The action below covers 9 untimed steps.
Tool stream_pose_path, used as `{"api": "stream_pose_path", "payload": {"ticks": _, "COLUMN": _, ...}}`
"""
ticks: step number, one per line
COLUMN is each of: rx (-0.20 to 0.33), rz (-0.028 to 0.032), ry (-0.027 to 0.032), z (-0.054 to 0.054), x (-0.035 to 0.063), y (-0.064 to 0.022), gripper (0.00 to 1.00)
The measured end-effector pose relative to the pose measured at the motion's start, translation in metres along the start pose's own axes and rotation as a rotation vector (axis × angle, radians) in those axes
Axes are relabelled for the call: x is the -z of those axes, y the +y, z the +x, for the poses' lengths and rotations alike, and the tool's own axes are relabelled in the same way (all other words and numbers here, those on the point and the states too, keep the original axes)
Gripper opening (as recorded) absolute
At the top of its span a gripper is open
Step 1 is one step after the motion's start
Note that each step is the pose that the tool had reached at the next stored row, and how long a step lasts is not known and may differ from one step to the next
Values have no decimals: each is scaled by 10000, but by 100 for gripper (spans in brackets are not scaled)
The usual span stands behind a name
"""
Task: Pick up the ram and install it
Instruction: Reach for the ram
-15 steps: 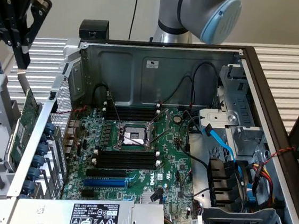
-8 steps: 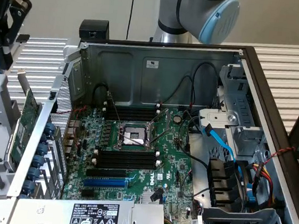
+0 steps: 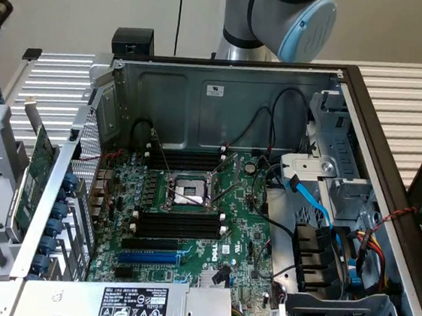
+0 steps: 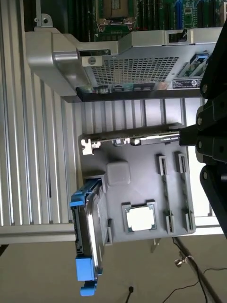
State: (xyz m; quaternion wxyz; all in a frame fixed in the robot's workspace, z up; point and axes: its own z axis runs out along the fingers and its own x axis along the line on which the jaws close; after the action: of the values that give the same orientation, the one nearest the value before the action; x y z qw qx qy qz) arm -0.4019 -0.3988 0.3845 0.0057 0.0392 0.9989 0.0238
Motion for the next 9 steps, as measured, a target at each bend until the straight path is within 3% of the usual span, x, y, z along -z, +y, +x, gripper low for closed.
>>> {"api": "stream_pose_path", "payload": {"ticks": 9, "rx": 0, "rz": 1, "ry": 0, "z": 410, "x": -9, "y": -33, "gripper": 11}}
